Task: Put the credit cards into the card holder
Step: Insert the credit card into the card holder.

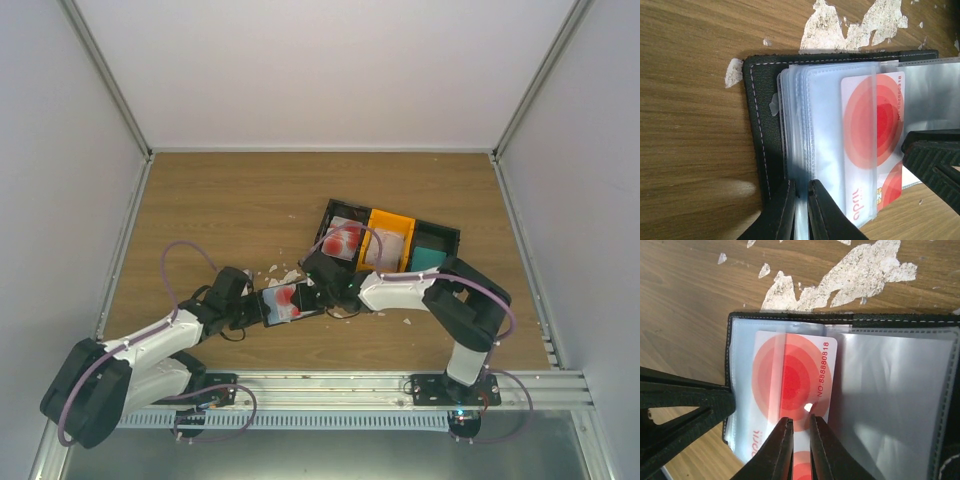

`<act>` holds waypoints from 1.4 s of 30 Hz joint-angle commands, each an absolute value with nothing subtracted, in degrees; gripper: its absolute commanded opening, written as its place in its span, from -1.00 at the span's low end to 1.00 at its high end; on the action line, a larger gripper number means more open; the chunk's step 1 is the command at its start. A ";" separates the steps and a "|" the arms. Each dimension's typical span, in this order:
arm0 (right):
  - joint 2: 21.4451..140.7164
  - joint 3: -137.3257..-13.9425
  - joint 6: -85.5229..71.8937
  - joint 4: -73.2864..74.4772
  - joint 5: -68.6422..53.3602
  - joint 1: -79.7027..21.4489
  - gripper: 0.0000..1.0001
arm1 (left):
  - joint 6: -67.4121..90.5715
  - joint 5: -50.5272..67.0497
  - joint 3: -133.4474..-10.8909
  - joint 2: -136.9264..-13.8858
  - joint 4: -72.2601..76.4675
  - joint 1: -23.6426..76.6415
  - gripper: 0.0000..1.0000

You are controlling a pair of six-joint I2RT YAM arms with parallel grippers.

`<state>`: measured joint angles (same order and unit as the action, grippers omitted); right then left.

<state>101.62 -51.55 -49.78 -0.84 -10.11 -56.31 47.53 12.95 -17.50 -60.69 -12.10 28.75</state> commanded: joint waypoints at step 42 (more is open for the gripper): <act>105.02 -54.35 -47.24 -0.57 -10.73 -57.48 -0.73 | 45.16 12.87 -17.89 -63.06 -12.87 28.56 -0.79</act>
